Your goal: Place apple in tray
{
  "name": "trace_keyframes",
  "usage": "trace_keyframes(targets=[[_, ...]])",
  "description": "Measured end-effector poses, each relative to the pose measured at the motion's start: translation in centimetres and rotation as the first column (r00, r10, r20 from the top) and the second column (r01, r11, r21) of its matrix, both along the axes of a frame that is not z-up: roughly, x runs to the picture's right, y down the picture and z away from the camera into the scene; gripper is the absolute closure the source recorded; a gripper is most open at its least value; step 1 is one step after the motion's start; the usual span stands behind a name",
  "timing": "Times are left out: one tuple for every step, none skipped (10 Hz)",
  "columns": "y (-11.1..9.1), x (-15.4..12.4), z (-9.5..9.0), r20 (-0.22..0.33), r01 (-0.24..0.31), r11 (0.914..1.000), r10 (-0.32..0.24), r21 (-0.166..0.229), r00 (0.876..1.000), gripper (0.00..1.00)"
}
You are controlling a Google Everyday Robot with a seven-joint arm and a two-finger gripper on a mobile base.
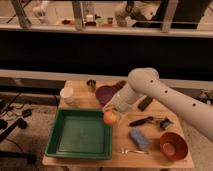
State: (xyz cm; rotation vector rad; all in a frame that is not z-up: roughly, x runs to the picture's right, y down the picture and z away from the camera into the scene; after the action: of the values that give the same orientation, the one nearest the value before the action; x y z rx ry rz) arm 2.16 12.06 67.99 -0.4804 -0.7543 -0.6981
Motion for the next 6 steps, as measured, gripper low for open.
trace_keyframes(targets=[[0.2, -1.0, 0.0, 0.013, 0.023, 0.9997, -0.023, -0.001, 1.0, 0.81], [0.5, -3.0, 0.1, 0.033, 0.062, 0.9981, -0.062, -0.002, 0.998, 0.81], [0.8, -5.4, 0.4, 0.048, 0.097, 0.9953, -0.097, -0.003, 0.994, 0.81], [0.9, -7.4, 0.6, 0.061, 0.124, 0.9922, -0.124, -0.003, 0.99, 0.81], [1.1, -9.5, 0.9, 0.077, 0.158, 0.9875, -0.157, 0.001, 0.985, 0.81], [1.5, -12.0, 1.6, 0.1, 0.199, 0.98, -0.199, 0.006, 0.975, 0.81]])
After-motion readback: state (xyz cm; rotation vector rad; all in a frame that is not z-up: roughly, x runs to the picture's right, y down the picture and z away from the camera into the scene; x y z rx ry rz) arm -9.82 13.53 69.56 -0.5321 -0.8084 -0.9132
